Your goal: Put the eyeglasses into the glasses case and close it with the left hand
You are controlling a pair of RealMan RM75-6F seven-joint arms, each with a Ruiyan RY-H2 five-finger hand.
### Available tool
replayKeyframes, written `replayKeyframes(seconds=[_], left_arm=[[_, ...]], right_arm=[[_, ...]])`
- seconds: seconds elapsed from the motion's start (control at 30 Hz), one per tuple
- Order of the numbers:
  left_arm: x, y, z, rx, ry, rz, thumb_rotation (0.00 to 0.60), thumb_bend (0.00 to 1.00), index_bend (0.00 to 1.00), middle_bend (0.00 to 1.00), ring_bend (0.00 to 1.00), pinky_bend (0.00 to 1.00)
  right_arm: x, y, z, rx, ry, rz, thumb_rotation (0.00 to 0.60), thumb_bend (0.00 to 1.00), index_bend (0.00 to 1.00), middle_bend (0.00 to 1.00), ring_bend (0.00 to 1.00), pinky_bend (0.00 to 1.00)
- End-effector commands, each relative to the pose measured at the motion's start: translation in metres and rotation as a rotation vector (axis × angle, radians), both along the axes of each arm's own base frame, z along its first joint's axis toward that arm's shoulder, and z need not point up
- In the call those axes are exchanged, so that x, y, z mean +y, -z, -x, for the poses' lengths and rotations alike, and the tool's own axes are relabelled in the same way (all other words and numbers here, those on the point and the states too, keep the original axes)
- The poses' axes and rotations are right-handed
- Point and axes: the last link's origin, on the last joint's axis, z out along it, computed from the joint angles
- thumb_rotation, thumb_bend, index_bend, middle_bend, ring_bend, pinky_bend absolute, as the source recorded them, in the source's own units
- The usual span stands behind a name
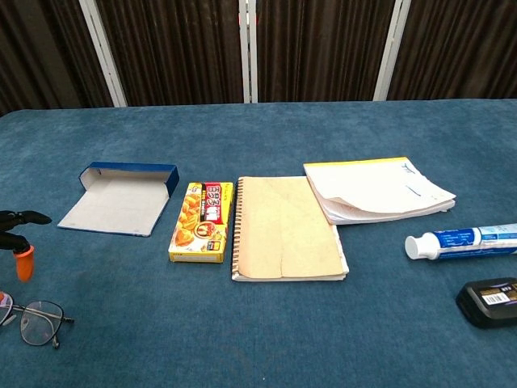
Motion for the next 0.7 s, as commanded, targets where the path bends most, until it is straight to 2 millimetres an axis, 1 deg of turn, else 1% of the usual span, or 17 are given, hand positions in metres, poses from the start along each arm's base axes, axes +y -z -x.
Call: replayKeyframes(seconds=[0.03, 0.43, 0.7], left_arm=[[-0.001, 0.002, 0.001, 0.005, -0.005, 0.007, 0.600, 0.46, 0.43, 0.00, 0.00, 0.00], [-0.003, 0.015, 0.007, 0.013, -0.022, 0.036, 0.600, 0.46, 0.45, 0.00, 0.00, 0.00], [-0.003, 0.017, 0.009, 0.014, -0.027, 0.040, 0.600, 0.47, 0.46, 0.00, 0.00, 0.00]], right_arm=[[0.000, 0.000, 0.000, 0.000, -0.001, 0.000, 0.600, 0.00, 0.00, 0.00, 0.00, 0.00], [0.000, -0.001, 0.000, -0.006, 0.001, 0.001, 0.600, 0.00, 0.00, 0.00, 0.00, 0.00], [0.000, -0.001, 0.000, -0.006, 0.002, 0.002, 0.600, 0.00, 0.00, 0.00, 0.00, 0.00]])
